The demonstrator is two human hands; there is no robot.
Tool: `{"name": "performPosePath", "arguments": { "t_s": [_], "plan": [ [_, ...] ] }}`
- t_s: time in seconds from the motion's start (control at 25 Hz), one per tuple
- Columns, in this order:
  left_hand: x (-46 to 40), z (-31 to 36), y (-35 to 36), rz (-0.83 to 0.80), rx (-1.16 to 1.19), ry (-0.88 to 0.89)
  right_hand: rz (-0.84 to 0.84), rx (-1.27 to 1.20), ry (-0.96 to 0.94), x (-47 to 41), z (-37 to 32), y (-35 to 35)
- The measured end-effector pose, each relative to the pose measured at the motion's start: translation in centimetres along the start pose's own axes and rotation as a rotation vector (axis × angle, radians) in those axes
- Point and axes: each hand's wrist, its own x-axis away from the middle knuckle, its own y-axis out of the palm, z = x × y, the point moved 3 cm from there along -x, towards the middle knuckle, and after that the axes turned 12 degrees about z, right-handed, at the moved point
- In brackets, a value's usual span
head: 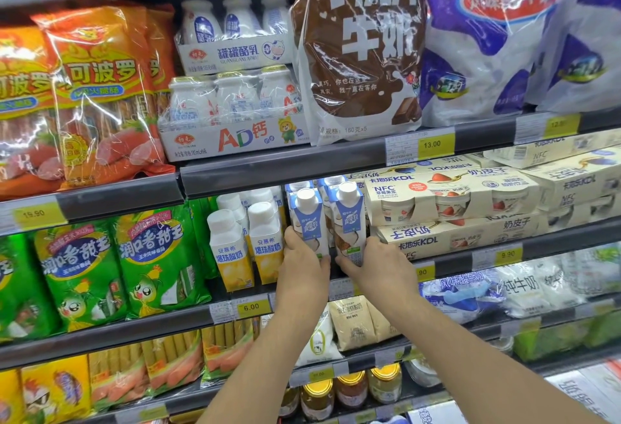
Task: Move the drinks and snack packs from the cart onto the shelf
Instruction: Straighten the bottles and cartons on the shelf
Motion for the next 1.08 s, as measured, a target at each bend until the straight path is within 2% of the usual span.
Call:
{"name": "performPosePath", "arguments": {
  "t_s": [0.4, 0.48, 0.56, 0.64, 0.8, 0.88, 1.0, 1.08],
  "plan": [
    [0.1, -0.1, 0.0, 0.007, 0.024, -0.010, 0.011, -0.032, 0.006, 0.4, -0.1, 0.2],
    [1.3, -0.3, -0.8, 0.007, 0.085, 0.052, 0.027, -0.079, 0.025, 0.9, 0.4, 0.4],
    [3.1, -0.9, -2.5, 0.027, 0.103, 0.207, 0.048, -0.157, 0.039, 1.4, 0.9, 0.4],
    [3.6, -2.3, -4.7, 0.124, 0.065, 0.336, 0.055, -0.205, 0.043, 2.0, 1.3, 0.4],
    [1.5, -5.2, -7.7, 0.295, 0.009, 0.303, 0.052, -0.183, 0.052, 2.1, 1.3, 0.7],
    [1.2, -5.3, -7.8, 0.320, -0.049, 0.353, 0.037, -0.180, 0.054, 1.8, 1.2, 0.8],
    [1.1, -5.8, -6.9, 0.305, -0.271, 0.457, 0.033, -0.146, 0.058, 1.5, 1.2, 0.8],
    [0.8, -6.3, -6.6, 0.277, -0.341, 0.415, 0.036, -0.125, 0.057, 1.3, 1.2, 0.8]
  ]
}}
